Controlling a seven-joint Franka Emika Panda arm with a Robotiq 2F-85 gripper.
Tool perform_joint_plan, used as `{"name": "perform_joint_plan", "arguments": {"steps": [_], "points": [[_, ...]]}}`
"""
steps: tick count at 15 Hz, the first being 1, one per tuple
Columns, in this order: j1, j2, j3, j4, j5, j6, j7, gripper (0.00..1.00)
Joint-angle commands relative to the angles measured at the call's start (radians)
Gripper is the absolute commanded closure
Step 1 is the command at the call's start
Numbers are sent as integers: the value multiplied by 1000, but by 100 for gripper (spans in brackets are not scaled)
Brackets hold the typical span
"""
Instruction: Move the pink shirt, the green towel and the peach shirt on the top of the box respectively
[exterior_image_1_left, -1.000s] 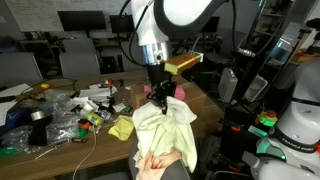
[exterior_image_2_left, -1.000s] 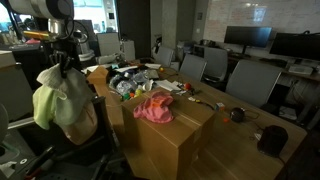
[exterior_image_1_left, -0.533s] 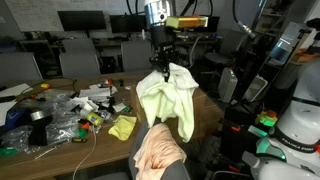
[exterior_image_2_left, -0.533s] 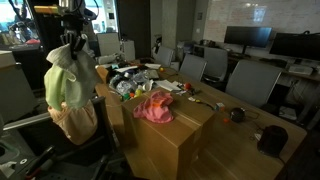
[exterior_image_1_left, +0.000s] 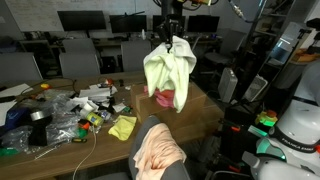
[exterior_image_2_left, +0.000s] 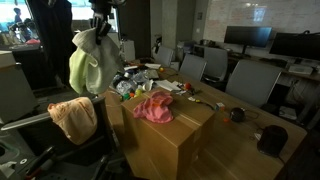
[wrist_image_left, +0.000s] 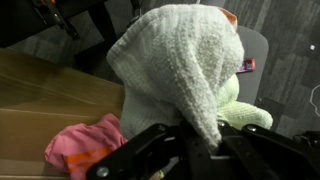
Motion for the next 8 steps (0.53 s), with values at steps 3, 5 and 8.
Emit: {"name": "perform_joint_plan", "arguments": {"steps": [3, 5, 8], "points": [[-64, 32, -66, 60, 124, -26, -56, 97], [-80, 60, -82, 76, 155, -30, -52, 97], [-99, 112, -98, 117, 190, -22, -35, 97]]}}
